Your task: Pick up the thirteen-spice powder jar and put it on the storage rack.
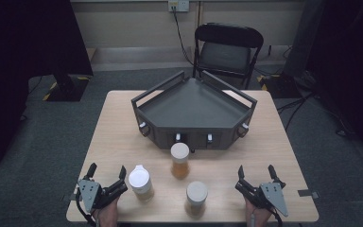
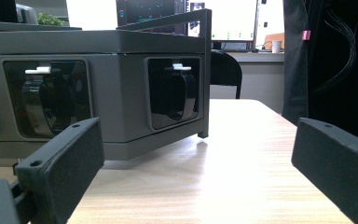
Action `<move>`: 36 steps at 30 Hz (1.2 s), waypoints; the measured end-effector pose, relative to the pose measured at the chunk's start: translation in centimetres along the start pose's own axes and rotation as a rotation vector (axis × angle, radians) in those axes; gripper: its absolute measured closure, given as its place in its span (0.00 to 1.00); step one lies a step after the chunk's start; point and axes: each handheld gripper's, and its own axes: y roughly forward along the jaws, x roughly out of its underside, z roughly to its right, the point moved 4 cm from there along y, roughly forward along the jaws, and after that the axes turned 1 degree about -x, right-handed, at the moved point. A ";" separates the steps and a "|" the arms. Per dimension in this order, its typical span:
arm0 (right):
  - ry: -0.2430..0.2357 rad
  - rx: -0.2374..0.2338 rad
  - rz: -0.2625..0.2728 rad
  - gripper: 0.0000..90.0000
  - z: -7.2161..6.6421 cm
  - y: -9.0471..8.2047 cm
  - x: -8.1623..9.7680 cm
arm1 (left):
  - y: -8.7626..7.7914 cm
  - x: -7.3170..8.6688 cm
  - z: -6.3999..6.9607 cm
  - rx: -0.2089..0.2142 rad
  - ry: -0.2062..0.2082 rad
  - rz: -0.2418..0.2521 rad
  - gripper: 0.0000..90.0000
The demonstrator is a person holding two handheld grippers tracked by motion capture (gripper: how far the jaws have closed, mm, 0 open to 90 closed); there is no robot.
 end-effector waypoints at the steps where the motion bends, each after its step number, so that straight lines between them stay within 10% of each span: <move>1: 0.000 0.000 0.000 0.01 0.0 0.0 0.0 | 0.0 -0.1 0.0 0.004 0.000 0.000 0.00; 14: 0.000 0.002 0.000 0.01 -0.1 0.0 0.0 | -0.7 -1.8 -0.2 0.034 -0.024 0.006 0.00; 36: 0.000 0.004 0.001 0.01 -0.1 -0.1 0.0 | -2.3 -5.4 3.0 0.117 0.012 0.068 0.00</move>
